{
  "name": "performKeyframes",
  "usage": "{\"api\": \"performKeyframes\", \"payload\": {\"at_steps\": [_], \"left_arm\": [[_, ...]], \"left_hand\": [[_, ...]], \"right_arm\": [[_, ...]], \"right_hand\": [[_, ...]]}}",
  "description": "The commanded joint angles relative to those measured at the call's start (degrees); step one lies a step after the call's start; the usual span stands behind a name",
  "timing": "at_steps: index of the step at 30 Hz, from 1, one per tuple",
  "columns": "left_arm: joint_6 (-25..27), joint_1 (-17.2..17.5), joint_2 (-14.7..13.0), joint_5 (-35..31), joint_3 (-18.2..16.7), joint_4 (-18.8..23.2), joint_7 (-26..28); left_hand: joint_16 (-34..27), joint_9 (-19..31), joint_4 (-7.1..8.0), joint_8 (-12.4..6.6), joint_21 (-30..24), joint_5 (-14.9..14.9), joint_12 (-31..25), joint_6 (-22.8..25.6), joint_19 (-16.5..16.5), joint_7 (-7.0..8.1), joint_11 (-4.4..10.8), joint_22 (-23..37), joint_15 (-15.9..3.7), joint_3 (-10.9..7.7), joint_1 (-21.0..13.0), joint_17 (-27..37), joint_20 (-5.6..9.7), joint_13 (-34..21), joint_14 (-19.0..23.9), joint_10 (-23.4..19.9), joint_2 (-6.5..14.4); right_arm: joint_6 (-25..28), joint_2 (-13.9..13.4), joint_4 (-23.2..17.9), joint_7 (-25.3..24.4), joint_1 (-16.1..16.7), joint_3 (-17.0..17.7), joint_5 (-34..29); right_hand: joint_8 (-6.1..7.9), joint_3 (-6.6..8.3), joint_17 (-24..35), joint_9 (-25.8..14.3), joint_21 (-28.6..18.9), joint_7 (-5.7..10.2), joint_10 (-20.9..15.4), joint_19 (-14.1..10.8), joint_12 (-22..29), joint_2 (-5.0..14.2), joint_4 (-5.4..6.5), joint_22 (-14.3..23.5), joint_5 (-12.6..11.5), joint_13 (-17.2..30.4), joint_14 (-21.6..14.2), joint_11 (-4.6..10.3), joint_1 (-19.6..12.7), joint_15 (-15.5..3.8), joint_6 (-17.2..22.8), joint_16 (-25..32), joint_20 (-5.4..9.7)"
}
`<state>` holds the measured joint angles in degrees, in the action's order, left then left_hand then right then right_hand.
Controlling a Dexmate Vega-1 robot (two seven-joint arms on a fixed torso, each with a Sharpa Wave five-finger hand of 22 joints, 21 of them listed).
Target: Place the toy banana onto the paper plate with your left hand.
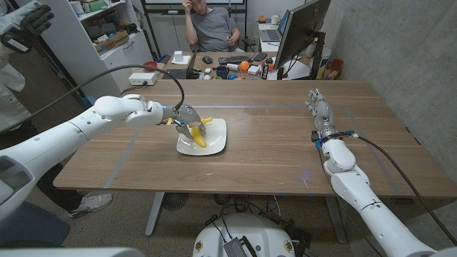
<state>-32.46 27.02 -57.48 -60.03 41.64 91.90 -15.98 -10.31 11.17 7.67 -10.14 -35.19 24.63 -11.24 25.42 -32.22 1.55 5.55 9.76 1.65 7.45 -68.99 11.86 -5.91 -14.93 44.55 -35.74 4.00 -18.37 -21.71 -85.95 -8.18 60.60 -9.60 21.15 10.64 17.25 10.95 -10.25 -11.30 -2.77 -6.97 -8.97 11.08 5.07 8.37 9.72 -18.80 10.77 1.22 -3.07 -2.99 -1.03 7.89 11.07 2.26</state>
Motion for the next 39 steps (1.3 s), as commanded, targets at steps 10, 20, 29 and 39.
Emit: {"api": "performKeyframes", "payload": {"at_steps": [10,20,29,39], "left_arm": [[2.9,2.4,-2.3,-2.3,-1.3,5.0,-0.7],[5.0,5.7,-5.0,-4.3,-3.9,8.1,6.2],[5.3,6.4,-5.3,-5.0,-4.4,9.4,5.0],[6.9,8.8,-6.9,-5.1,-6.5,11.9,7.7]], "left_hand": [[0.1,-0.2,0.33,-0.08,4.9,1.4,0.5,-5.4,5.8,0.45,-1.59,0.2,-5.49,3.6,1.5,0.1,-2.93,0.8,-17.9,7.0,-0.7],[0.0,-0.3,0.93,0.2,7.9,1.7,0.7,-9.4,9.5,0.02,-2.52,0.3,-2.96,6.06,4.1,-0.1,-4.72,1.2,-22.9,12.0,-1.3],[0.1,-0.4,0.79,0.15,10.6,2.1,0.7,-13.0,12.2,-0.24,-3.38,0.3,0.13,8.17,5.8,-0.3,-6.02,1.4,-27.9,16.8,-2.1],[0.3,-0.5,0.5,0.19,13.0,2.7,0.8,-17.4,14.1,-0.48,-5.33,0.4,2.7,9.62,6.7,-0.6,-6.34,1.7,-33.0,23.3,-2.2]], "right_arm": [[-0.7,0.0,1.3,2.3,-0.1,0.2,1.1],[-0.2,-0.3,0.5,1.8,0.2,0.2,0.7],[-0.8,-0.4,-0.2,2.0,0.9,0.4,0.9],[-1.4,-0.5,-0.6,2.1,1.3,0.2,0.9]], "right_hand": [[0.48,0.34,0.0,-0.2,-0.2,-0.28,-0.5,-0.4,0.5,2.1,-0.09,0.2,-0.2,0.2,-0.5,-0.32,-0.5,0.0,0.4,0.1,1.2],[0.46,0.35,0.0,-0.2,-0.2,-0.27,-0.5,-0.4,0.4,2.02,-0.17,0.2,-0.2,0.2,-0.5,-0.31,-0.5,0.01,0.4,0.1,1.19],[0.44,0.38,0.0,-0.2,-0.2,-0.25,-0.5,-0.4,0.4,1.96,-0.25,0.2,-0.2,0.2,-0.5,-0.23,-0.6,-0.01,0.4,0.0,1.18],[0.44,0.41,0.0,-0.2,-0.2,-0.24,-0.6,-0.4,0.4,1.9,-0.34,0.2,-0.1,0.2,-0.5,-0.24,-0.7,0.01,0.5,0.0,1.21]]}}
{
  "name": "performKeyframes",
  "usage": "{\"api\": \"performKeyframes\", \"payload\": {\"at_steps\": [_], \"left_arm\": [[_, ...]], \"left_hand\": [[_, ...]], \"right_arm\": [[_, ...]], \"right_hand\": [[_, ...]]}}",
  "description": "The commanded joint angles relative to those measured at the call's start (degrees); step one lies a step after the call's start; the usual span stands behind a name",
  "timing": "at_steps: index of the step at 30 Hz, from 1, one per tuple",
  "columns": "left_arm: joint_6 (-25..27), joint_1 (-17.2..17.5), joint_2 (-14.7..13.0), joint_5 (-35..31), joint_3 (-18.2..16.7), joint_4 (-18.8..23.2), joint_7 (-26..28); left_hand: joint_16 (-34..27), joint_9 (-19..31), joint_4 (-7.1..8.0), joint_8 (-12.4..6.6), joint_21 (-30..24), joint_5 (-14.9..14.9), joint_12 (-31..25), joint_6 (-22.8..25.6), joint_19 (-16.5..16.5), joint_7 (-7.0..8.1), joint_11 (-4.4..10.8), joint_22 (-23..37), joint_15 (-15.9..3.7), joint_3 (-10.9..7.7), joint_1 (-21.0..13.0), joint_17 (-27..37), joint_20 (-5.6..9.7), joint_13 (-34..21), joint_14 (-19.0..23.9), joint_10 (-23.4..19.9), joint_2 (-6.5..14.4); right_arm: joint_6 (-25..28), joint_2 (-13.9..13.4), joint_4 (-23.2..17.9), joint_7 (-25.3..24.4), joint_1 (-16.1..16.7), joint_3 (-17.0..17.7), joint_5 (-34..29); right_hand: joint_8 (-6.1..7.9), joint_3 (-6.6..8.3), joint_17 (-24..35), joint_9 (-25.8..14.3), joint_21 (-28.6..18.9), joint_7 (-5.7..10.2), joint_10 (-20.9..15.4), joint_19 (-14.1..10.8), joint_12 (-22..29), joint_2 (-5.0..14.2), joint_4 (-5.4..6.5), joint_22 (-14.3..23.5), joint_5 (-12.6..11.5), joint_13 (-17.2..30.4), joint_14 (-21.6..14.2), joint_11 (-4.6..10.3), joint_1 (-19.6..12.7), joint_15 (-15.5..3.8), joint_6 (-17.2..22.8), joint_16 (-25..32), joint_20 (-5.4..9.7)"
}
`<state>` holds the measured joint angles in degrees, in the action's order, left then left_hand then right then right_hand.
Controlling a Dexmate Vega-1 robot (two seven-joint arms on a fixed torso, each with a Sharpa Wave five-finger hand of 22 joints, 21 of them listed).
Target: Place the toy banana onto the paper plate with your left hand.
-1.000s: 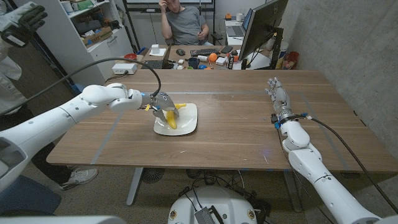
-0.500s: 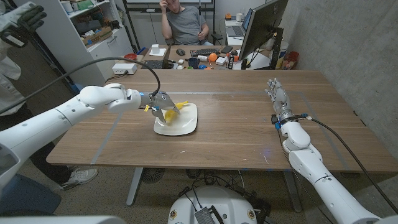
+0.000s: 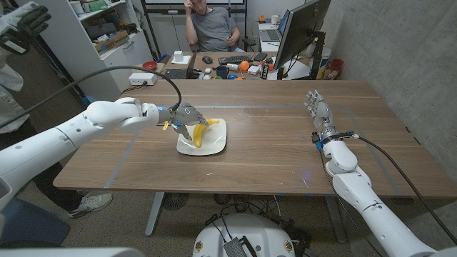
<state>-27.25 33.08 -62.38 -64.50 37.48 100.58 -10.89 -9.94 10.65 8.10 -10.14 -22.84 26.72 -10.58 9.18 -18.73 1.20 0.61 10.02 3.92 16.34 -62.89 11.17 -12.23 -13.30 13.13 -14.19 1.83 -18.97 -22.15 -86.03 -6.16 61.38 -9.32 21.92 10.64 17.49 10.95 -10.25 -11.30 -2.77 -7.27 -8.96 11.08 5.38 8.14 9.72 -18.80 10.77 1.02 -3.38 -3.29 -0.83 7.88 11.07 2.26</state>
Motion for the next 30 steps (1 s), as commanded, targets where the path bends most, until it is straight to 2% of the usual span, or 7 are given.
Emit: {"api": "performKeyframes", "payload": {"at_steps": [1,6,11,13,15,23,30], "left_arm": [[1.7,2.8,-1.9,-0.6,-2.4,3.2,2.6],[3.7,5.2,-3.3,-1.3,-4.1,4.6,6.8],[3.0,5.7,-3.5,0.4,-4.7,4.3,7.5],[4.0,6.2,-4.0,-2.1,-4.8,5.1,9.0],[3.2,6.2,-4.1,1.3,-5.6,4.4,9.0],[6.5,8.7,-5.2,2.1,-8.4,5.6,13.0],[6.7,9.4,-5.9,2.3,-9.1,5.6,14.7]], "left_hand": [[-0.1,0.0,0.08,0.18,0.7,0.6,0.1,-1.2,0.7,-0.16,-0.48,0.1,0.46,0.75,0.6,0.1,-0.02,0.1,-1.6,1.9,0.0],[-0.4,0.0,0.09,-0.23,1.0,0.7,-0.4,-0.6,0.8,-0.22,-0.17,0.2,0.23,0.95,0.8,0.1,-0.01,0.2,-1.5,1.2,0.0],[-0.7,0.0,0.1,-0.94,1.5,0.7,-0.9,1.0,0.8,0.27,-0.05,0.2,0.05,1.32,1.2,0.0,0.03,0.3,-1.6,1.1,-0.1],[-0.9,0.0,0.09,-1.21,1.5,0.7,-1.3,1.8,0.4,0.39,0.18,0.2,-0.31,1.45,1.4,-0.1,0.13,0.3,-1.3,0.3,-0.1],[-0.9,0.0,0.1,-1.22,1.5,0.7,-1.2,1.9,0.2,0.51,0.38,0.2,-0.31,1.51,1.4,-0.1,0.17,0.4,-1.3,0.6,-0.1],[-1.0,0.0,0.37,-1.27,1.8,0.6,-1.1,2.4,-0.2,1.29,0.8,0.2,-0.59,1.65,2.2,-0.1,0.44,0.5,-1.5,1.2,0.3],[-1.5,-0.1,2.36,-1.95,2.6,-0.4,-2.0,6.2,-1.4,3.72,2.48,0.2,-2.17,2.49,9.3,0.0,1.12,1.0,-0.6,-0.5,2.9]], "right_arm": [[-0.8,-0.1,-0.5,0.0,0.5,-0.1,0.1],[-0.9,-0.3,-0.7,0.3,0.4,-0.3,0.1],[-0.6,0.1,-0.6,0.5,0.2,-0.6,0.7],[-0.5,-0.1,-0.7,0.6,0.2,-0.7,0.5],[-0.9,0.1,-0.9,-0.3,0.3,-0.7,-0.1],[-0.5,0.0,-1.4,-0.3,0.6,-0.9,0.1],[-0.9,0.2,-1.4,-0.5,0.8,-1.1,0.0]], "right_hand": [[0.43,0.18,0.0,-0.2,-0.2,-0.24,-0.3,-0.4,0.4,1.59,-0.11,0.2,-0.1,0.2,-0.3,0.07,-0.5,-0.2,0.5,0.0,1.2],[0.41,0.2,-0.1,-0.2,-0.2,-0.24,-0.3,-0.4,0.4,1.57,-0.15,0.2,-0.1,0.2,-0.3,0.05,-0.5,-0.17,0.4,0.0,1.22],[0.4,0.19,-0.1,-0.2,-0.2,-0.26,-0.3,-0.4,0.4,1.51,-0.17,0.2,-0.1,0.2,-0.4,0.05,-0.5,-0.2,0.4,0.0,1.22],[0.44,0.19,-0.1,-0.2,-0.2,-0.3,-0.3,-0.4,0.4,1.49,-0.18,0.2,-0.1,0.2,-0.4,-0.04,-0.5,-0.18,0.6,0.0,1.25],[0.45,0.18,-0.1,-0.2,-0.2,-0.32,-0.4,-0.4,0.4,1.48,-0.17,0.2,-0.1,0.2,-0.4,-0.1,-0.5,-0.17,0.6,0.0,1.21],[0.54,0.17,0.0,-0.2,-0.2,-0.4,-0.7,-0.4,0.5,1.51,-0.11,0.2,-0.1,0.2,-0.7,-0.18,-0.5,-0.19,0.9,0.1,1.23],[0.54,0.16,0.0,-0.2,-0.2,-0.43,-0.8,-0.5,0.5,1.53,-0.06,0.2,-0.1,0.3,-0.8,-0.18,-0.4,-0.19,0.9,0.1,1.24]]}}
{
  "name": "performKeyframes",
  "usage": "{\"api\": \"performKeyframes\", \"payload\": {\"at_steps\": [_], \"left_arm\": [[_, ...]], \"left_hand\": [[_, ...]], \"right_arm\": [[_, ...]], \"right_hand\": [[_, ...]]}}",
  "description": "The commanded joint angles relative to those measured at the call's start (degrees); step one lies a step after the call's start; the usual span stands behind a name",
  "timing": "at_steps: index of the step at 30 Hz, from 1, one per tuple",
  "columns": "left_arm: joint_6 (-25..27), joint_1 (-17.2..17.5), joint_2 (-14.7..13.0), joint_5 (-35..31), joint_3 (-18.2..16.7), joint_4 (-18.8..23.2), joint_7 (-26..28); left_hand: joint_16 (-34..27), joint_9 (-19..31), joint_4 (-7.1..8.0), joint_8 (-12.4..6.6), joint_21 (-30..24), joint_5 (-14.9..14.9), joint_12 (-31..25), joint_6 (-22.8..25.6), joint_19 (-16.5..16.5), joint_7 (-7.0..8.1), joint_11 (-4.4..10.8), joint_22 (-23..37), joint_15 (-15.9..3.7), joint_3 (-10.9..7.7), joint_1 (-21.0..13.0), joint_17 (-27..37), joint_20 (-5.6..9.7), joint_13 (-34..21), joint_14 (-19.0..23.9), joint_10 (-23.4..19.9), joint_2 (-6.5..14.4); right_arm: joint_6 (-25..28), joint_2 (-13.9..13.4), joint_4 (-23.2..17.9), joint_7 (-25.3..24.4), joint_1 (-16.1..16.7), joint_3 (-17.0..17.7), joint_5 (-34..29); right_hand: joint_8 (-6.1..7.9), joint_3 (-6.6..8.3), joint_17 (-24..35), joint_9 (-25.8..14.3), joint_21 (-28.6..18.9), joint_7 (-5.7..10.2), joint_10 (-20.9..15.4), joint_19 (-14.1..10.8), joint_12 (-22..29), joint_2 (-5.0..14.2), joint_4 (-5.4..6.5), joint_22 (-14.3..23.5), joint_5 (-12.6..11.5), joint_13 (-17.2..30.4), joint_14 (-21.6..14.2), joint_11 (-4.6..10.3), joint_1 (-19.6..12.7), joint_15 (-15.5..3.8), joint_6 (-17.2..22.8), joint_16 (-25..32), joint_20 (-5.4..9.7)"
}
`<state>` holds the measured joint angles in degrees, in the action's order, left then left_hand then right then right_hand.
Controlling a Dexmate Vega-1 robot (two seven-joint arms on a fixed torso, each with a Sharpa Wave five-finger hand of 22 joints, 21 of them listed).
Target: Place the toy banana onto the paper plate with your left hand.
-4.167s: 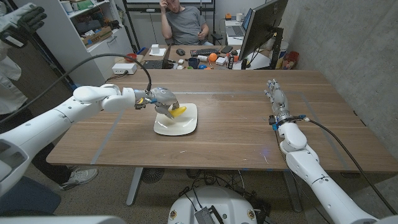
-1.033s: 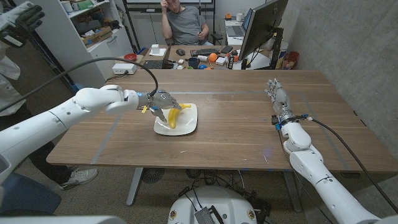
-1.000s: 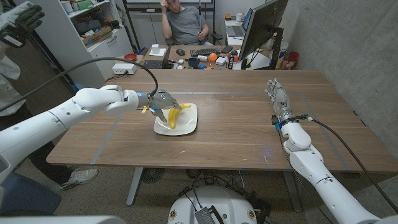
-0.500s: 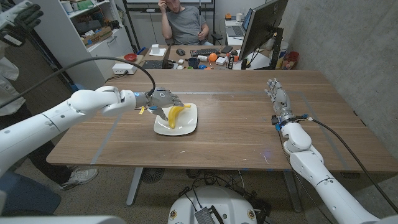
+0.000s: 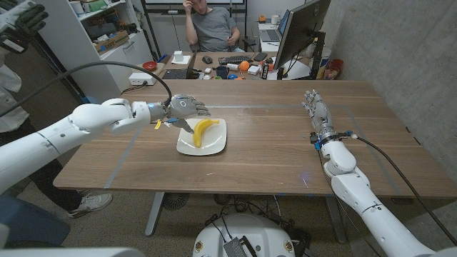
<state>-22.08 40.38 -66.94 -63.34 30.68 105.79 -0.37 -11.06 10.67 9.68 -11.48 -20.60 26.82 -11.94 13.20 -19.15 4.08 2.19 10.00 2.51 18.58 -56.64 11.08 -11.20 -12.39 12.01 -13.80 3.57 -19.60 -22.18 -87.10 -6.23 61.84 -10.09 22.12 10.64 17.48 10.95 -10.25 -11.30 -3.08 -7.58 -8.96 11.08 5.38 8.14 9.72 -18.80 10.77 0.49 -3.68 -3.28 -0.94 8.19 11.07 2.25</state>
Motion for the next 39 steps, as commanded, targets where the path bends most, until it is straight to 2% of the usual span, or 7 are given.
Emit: {"api": "performKeyframes", "payload": {"at_steps": [1,6,9,13,19,30,39], "left_arm": [[2.0,2.6,-1.5,0.6,-2.5,0.3,5.9],[3.2,3.5,-1.8,1.6,-3.4,0.3,6.8],[3.5,3.7,-2.0,0.8,-3.4,0.4,7.8],[4.4,4.1,-2.0,1.8,-3.8,0.2,7.7],[7.1,5.2,-2.3,1.3,-4.6,1.2,8.3],[12.3,7.7,-2.8,1.4,-6.3,2.2,11.8],[15.0,9.3,-3.2,2.2,-7.9,3.1,15.3]], "left_hand": [[-0.4,-0.1,0.76,-0.64,0.5,-0.6,-0.7,2.4,-1.0,1.0,1.12,0.2,-0.85,0.25,3.4,0.1,0.02,0.1,0.6,-1.1,1.3],[-0.5,-0.1,0.73,-0.53,0.8,-0.9,-0.8,2.9,-0.9,1.37,1.22,0.2,-1.16,0.19,4.7,0.1,-0.26,0.2,0.7,-1.4,2.0],[-0.2,-0.1,1.03,0.09,1.8,-1.8,-0.5,2.4,-0.3,1.55,0.85,0.2,-0.98,0.19,8.4,0.1,-1.07,0.4,0.1,-0.8,3.8],[0.0,-0.1,1.04,0.57,2.8,-2.6,-0.3,1.7,0.6,2.04,0.71,0.2,-0.71,0.25,11.6,0.1,-1.17,0.5,-0.7,-0.3,4.9],[0.2,-0.1,1.15,1.39,5.0,-4.6,0.3,-1.4,2.7,3.26,-0.14,0.3,-0.1,0.01,19.3,0.2,-1.17,0.7,-2.4,2.1,6.8],[0.6,-0.2,1.11,1.51,8.9,-7.0,1.2,-9.2,8.1,4.59,-0.09,0.5,1.49,-0.12,33.8,0.2,-1.11,0.9,-7.4,10.5,6.6],[0.5,-0.2,1.05,1.76,9.2,-7.2,1.2,-12.3,9.0,5.35,-0.16,0.5,2.05,0.0,37.7,0.1,-1.07,1.0,-8.9,12.7,6.4]], "right_arm": [[-0.1,0.1,-0.5,-0.7,0.4,-0.4,-0.5],[-0.2,0.3,-0.7,-1.2,0.5,-0.4,-0.6],[-0.2,0.2,-0.7,-1.0,0.5,-0.6,-0.6],[-0.3,0.2,-0.7,-1.2,0.5,-0.6,-0.7],[-0.5,0.5,-0.3,-1.2,0.4,-0.8,-0.6],[-0.6,0.3,-0.3,-1.1,0.3,-0.9,-0.7],[-0.5,0.0,-0.9,-0.8,0.6,-0.9,-0.5]], "right_hand": [[0.55,0.14,0.0,-0.2,-0.2,-0.17,-0.5,-0.5,0.5,1.5,-0.06,0.2,0.0,0.3,-0.3,0.1,-0.4,-0.1,0.7,0.1,1.21],[0.53,0.05,0.0,-0.2,-0.2,-0.15,-0.5,-0.5,0.5,1.38,-0.03,0.2,0.0,0.3,-0.3,0.08,-0.3,0.01,0.7,0.1,1.23],[0.53,0.02,0.0,-0.2,-0.2,-0.16,-0.6,-0.6,0.5,1.33,-0.02,0.2,0.0,0.3,-0.3,0.05,-0.3,0.0,0.7,0.1,1.25],[0.51,-0.03,0.0,-0.2,-0.2,-0.17,-0.6,-0.6,0.5,1.28,0.0,0.3,0.0,0.3,-0.3,0.06,-0.2,-0.02,0.7,0.1,1.27],[0.5,-0.07,0.0,-0.2,-0.2,-0.21,-0.6,-0.6,0.5,1.23,0.02,0.3,0.0,0.3,-0.3,0.04,-0.2,-0.01,0.7,0.1,1.27],[0.49,-0.18,0.0,-0.2,-0.2,-0.24,-0.5,-0.6,0.5,1.09,0.04,0.3,0.1,0.3,-0.4,-0.02,-0.1,0.02,0.7,0.1,1.22],[0.46,-0.24,0.1,-0.2,-0.2,-0.22,-0.6,-0.6,0.5,1.03,0.06,0.3,0.1,0.3,-0.4,-0.03,0.0,0.04,0.8,0.1,1.25]]}}
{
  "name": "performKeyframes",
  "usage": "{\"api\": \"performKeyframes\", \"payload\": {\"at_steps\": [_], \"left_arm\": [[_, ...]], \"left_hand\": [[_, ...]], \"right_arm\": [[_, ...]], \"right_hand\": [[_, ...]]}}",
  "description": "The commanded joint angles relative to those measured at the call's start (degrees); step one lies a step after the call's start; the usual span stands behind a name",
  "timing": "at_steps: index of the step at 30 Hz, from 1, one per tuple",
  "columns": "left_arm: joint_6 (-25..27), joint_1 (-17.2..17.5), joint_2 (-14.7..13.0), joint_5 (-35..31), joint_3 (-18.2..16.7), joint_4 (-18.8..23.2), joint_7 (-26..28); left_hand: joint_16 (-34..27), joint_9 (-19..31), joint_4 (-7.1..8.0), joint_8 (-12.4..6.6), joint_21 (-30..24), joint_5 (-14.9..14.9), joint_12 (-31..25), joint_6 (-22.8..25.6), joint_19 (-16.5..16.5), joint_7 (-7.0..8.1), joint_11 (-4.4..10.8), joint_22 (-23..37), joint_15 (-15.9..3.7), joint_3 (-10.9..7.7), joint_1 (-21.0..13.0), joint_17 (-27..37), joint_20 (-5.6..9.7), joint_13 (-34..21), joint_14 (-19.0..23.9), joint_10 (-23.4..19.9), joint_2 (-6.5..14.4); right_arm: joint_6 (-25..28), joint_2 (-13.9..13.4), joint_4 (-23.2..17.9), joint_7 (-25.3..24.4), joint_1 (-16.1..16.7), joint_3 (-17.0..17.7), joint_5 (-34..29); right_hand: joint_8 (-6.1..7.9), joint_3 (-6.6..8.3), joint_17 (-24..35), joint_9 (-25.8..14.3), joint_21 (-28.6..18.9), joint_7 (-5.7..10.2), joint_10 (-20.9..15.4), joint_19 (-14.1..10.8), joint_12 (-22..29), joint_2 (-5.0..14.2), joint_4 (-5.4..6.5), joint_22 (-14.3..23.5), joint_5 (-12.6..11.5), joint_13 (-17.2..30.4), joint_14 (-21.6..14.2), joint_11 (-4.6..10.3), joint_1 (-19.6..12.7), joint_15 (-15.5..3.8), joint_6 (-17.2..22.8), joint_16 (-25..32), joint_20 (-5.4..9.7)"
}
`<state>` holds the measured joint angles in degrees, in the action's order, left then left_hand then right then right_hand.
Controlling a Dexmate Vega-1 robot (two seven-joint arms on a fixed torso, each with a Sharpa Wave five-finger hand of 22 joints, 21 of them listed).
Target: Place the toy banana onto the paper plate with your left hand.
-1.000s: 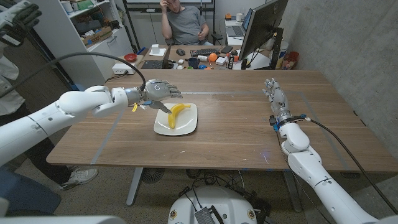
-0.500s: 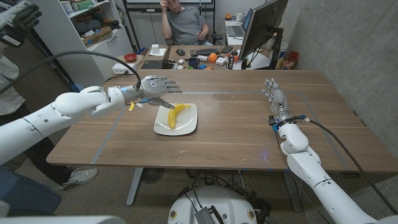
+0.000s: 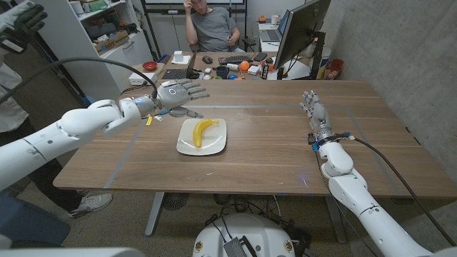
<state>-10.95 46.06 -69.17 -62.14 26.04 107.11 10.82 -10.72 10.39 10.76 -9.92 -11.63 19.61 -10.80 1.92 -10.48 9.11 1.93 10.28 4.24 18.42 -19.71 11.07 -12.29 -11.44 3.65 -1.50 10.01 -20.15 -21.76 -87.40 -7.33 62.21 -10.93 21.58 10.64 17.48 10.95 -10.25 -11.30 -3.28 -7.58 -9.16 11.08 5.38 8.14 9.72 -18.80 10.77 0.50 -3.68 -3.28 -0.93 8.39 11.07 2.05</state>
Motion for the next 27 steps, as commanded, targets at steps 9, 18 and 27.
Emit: {"api": "performKeyframes", "payload": {"at_steps": [9,18,27], "left_arm": [[7.0,6.1,-1.4,4.0,-5.7,3.5,6.0],[3.6,6.7,-1.7,14.4,-8.0,3.7,2.3],[4.9,10.6,-2.4,19.4,-13.2,5.1,4.9]], "left_hand": [[0.1,0.0,0.17,-0.12,0.5,0.0,-0.3,-1.6,1.1,0.64,-0.09,0.2,0.93,0.4,3.8,0.1,0.0,0.1,-1.1,0.7,-0.1],[0.3,0.0,0.15,-0.19,1.0,0.0,-0.3,-2.5,3.1,1.41,-0.34,0.1,1.87,0.66,7.1,0.0,-0.1,0.2,-2.3,1.6,-0.5],[0.5,0.0,0.03,-0.09,1.0,0.2,0.1,-4.3,4.3,1.66,-0.83,0.1,2.53,0.9,11.2,-0.1,-0.08,0.3,-4.5,4.0,-1.0]], "right_arm": [[-0.3,-1.0,-2.1,-0.7,1.4,0.4,-0.3],[-0.4,-1.3,-2.5,-0.7,2.0,0.5,0.0],[-0.8,-1.6,-3.2,-1.1,2.7,0.6,-0.1]], "right_hand": [[0.47,-0.28,0.1,-0.2,-0.2,-0.06,-0.6,-0.3,0.4,1.01,0.08,0.2,0.1,0.3,-0.3,0.03,0.0,0.05,0.6,0.1,1.51],[0.48,-0.31,0.1,-0.2,-0.1,-0.05,-0.6,-0.3,0.4,1.04,0.11,0.3,0.1,0.3,-0.4,0.11,0.0,-0.02,0.7,0.1,1.53],[0.46,-0.32,0.1,-0.2,-0.1,-0.04,-0.7,-0.3,0.4,1.06,0.12,0.2,0.1,0.3,-0.4,0.05,0.1,-0.03,0.7,0.1,1.55]]}}
